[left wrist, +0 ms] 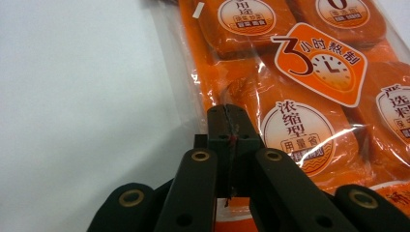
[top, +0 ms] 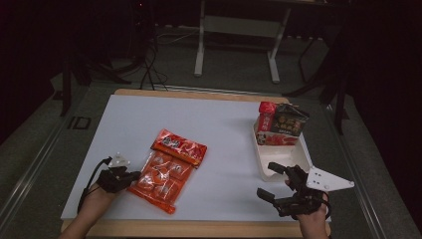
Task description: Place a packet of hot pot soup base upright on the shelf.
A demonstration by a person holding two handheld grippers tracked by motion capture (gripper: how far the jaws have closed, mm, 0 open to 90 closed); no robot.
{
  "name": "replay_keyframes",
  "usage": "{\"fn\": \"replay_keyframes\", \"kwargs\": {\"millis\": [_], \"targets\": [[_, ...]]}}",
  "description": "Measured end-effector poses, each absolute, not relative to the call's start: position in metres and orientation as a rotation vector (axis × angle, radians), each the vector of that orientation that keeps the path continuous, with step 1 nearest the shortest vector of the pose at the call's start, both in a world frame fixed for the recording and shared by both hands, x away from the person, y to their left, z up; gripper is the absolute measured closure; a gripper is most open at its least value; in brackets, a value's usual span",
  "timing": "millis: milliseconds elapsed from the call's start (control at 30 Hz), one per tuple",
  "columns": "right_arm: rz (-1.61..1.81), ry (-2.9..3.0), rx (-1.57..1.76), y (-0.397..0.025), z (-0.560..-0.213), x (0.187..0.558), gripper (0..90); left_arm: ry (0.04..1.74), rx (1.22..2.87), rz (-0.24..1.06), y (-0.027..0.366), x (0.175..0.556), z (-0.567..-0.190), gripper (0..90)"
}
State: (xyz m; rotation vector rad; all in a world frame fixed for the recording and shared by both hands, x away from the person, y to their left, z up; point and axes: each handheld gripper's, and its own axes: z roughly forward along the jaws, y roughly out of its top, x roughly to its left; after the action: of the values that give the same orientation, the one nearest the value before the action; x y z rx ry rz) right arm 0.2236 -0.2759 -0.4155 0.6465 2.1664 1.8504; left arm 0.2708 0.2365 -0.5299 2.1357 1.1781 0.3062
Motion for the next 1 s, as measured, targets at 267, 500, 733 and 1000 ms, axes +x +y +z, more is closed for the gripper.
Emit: {"fn": "replay_keyframes", "kwargs": {"millis": [267, 500, 733, 1000], "targets": [[1.850, 2.172, 0.643, -0.274, -0.416, 0.224, 11.9, 1.112, 2.154, 0.248, 0.212, 0.262, -0.530, 90.0], [1.853, 2.171, 0.644, -0.274, -0.416, 0.224, 11.9, 1.036, 2.170, 0.178, 0.186, 0.258, -0.530, 90.0], [1.853, 2.176, 0.642, -0.274, -0.417, 0.224, 11.9, 1.002, 2.167, 0.149, 0.174, 0.261, -0.529, 90.0], [1.855, 2.171, 0.642, -0.276, -0.416, 0.223, 11.9, 1.071, 2.087, 0.251, 0.187, 0.281, -0.520, 90.0]]}}
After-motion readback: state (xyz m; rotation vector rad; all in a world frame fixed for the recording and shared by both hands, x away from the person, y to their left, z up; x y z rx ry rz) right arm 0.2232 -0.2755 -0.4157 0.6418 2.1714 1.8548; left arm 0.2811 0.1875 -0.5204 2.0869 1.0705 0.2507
